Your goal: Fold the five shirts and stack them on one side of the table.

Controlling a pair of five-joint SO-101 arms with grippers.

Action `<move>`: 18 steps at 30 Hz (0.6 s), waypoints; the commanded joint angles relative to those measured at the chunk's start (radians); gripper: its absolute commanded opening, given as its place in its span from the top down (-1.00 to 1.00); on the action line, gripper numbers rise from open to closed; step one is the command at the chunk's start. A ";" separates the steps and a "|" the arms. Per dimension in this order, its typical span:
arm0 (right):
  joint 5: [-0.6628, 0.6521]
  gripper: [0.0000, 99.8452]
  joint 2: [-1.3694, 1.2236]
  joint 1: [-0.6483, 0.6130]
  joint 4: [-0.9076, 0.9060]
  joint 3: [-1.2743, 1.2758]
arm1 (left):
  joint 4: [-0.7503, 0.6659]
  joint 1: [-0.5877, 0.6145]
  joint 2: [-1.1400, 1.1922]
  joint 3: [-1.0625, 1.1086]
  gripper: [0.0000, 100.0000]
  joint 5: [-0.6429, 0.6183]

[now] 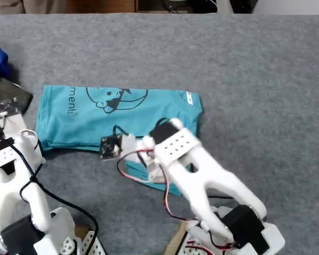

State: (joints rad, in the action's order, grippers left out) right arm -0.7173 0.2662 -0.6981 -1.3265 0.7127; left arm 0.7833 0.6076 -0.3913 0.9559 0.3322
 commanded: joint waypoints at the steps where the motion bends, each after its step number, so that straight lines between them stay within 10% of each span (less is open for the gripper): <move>1: 0.060 0.87 0.044 -0.053 0.097 0.054 | -0.043 0.011 -0.033 0.003 0.96 -0.046; 18: 0.146 0.70 0.042 -0.058 0.272 0.222 | -0.110 0.011 -0.025 0.006 0.96 -0.080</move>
State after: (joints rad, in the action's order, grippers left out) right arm -0.5808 0.2662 -0.7411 -1.0810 0.9168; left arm 0.6912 0.6076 -0.3913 0.9620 0.2616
